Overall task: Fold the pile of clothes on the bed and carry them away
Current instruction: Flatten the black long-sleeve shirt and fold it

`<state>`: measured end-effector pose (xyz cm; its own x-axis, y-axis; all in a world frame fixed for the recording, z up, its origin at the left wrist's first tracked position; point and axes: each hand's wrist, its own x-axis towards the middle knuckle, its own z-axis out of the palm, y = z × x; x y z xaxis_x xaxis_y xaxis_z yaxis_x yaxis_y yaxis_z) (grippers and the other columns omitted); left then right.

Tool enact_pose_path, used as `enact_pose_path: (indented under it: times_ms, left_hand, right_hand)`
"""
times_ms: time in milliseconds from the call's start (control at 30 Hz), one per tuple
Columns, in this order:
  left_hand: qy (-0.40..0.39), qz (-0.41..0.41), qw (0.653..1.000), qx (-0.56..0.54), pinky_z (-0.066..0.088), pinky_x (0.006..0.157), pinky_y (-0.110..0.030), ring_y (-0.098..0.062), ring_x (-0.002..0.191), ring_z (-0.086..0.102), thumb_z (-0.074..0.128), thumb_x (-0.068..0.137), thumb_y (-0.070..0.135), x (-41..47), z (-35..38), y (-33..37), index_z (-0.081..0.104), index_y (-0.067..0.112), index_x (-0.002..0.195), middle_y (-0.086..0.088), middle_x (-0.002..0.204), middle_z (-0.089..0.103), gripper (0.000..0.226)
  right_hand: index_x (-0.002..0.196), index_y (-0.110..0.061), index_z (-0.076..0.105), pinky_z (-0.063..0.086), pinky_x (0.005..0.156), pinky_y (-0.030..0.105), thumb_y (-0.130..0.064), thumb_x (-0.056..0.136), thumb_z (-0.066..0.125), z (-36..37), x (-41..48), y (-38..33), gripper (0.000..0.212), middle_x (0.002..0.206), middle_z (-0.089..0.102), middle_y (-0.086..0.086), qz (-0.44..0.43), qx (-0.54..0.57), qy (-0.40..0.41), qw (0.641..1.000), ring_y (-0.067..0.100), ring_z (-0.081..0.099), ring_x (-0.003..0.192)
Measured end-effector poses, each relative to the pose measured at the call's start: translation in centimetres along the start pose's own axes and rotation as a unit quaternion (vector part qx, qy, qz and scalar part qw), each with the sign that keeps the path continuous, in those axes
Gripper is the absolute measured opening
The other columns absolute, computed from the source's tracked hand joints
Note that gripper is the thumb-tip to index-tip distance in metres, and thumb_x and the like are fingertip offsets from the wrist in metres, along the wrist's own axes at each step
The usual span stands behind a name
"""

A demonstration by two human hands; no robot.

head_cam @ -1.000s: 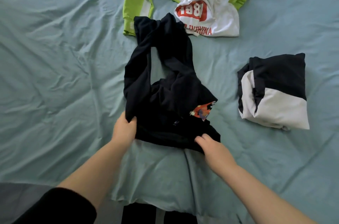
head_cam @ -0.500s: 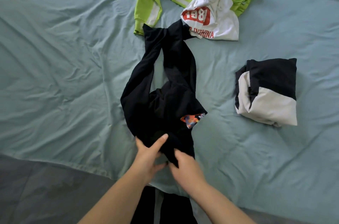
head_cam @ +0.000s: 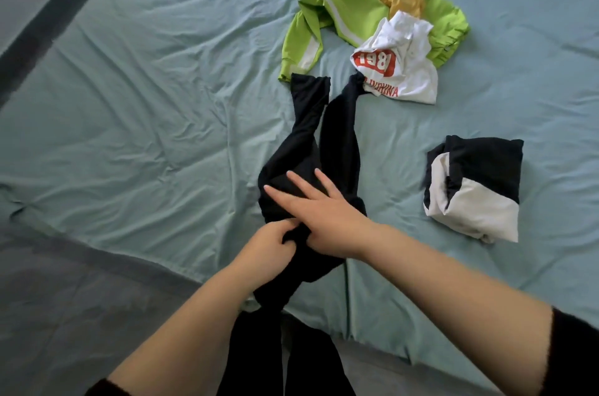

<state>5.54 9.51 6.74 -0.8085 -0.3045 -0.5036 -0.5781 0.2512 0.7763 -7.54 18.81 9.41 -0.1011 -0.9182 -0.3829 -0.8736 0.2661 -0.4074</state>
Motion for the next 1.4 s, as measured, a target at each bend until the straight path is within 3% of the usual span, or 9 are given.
enact_pose_path:
  times_ms: [133,200,267,533,700,867,1067,1167,1400]
  left_hand:
    - [-0.005,0.003,1.0,0.018,0.045,0.068,-0.014,0.0,0.078,0.061,0.054,0.077,0.008,-2.6,-3.1,1.3,0.066,0.031,0.112,0.009,0.103,0.07,0.044]
    - [0.02,-0.007,0.995,-0.093,0.053,0.074,-0.021,-0.004,0.081,0.066,0.065,0.072,0.026,-3.6,-4.4,2.1,0.061,0.04,0.109,0.008,0.098,0.069,0.041]
    - [0.022,-0.026,0.984,-0.174,0.055,0.083,-0.027,-0.008,0.091,0.068,0.08,0.06,0.045,-4.0,-5.5,2.7,0.056,0.043,0.114,0.006,0.101,0.069,0.058]
    - [-0.032,-0.041,0.986,0.161,0.04,0.054,-0.015,-0.003,0.066,0.06,0.063,0.076,0.015,-4.1,-7.7,3.4,0.06,0.036,0.07,0.013,0.066,0.063,0.022]
    - [0.092,-0.046,0.993,0.065,0.034,0.054,-0.026,-0.019,0.065,0.05,0.047,0.091,0.004,-3.7,-8.8,6.0,0.061,0.0,0.085,-0.007,0.071,0.055,0.016]
    - [0.036,0.001,0.994,-0.103,0.039,0.05,-0.024,-0.018,0.056,0.052,0.064,0.09,0.032,-4.5,-10.9,12.3,0.059,0.021,0.101,-0.006,0.067,0.061,0.017]
    - [-0.153,0.041,0.975,0.158,0.05,0.056,-0.025,-0.009,0.063,0.065,0.087,0.058,0.039,-5.9,-14.7,16.9,0.061,0.039,0.097,0.009,0.078,0.068,0.047]
    - [-0.12,0.074,0.942,0.305,0.049,0.072,-0.025,-0.009,0.073,0.063,0.079,0.073,0.02,-5.9,-15.2,17.8,0.063,0.032,0.081,0.011,0.073,0.065,0.021]
    - [0.026,0.091,0.993,0.075,0.045,0.08,-0.014,-0.008,0.084,0.066,0.055,0.097,0.018,-7.3,-13.8,19.5,0.071,0.014,0.091,0.001,0.086,0.073,0.018]
  right_hand:
    - [0.136,-0.027,0.045,0.01,0.118,0.038,-0.019,0.076,0.062,-2.1,1.4,-0.9,0.062,0.123,0.062,-0.007,0.002,0.085,-0.166,0.983,0.011,0.053,0.119]
    - [0.089,-0.03,0.06,0.042,0.09,0.033,-0.02,0.081,0.061,-3.5,0.9,-0.6,0.013,0.084,0.063,-0.012,0.037,0.164,-0.093,0.981,0.008,0.06,0.082]
    - [0.071,-0.028,0.055,0.041,0.065,0.024,-0.017,0.086,0.057,-4.6,-0.1,0.0,0.019,0.067,0.057,-0.013,0.091,0.266,0.0,0.96,-0.001,0.054,0.063]
    - [0.089,-0.014,0.062,0.046,0.065,0.025,-0.028,0.092,0.056,-8.2,-7.1,2.8,0.016,0.078,0.063,-0.003,0.252,0.503,0.208,0.8,0.009,0.058,0.073]
    - [0.086,-0.022,0.071,0.054,0.075,0.035,-0.029,0.089,0.059,-10.4,-12.1,4.2,0.014,0.086,0.075,0.003,0.294,0.526,0.258,0.755,0.019,0.07,0.085]
    - [0.089,-0.019,0.073,0.054,0.078,0.034,-0.036,0.087,0.06,-12.8,-17.4,5.8,0.022,0.09,0.075,0.003,0.322,0.515,0.284,0.742,0.018,0.071,0.087]
    - [0.09,-0.016,0.071,0.05,0.071,0.03,-0.049,0.069,0.058,-14.6,-21.6,6.9,0.041,0.087,0.074,0.001,0.327,0.508,0.261,0.752,0.015,0.068,0.081]
    - [0.091,-0.018,0.07,0.048,0.066,0.026,-0.037,0.081,0.057,-15.1,-22.8,7.8,0.025,0.088,0.073,0.003,0.332,0.515,0.291,0.735,0.013,0.069,0.079]
    - [0.089,-0.03,0.067,0.045,0.068,0.022,-0.036,0.091,0.057,-16.3,-26.1,8.9,0.011,0.078,0.069,-0.017,0.299,0.407,0.317,0.803,-0.006,0.059,0.069]
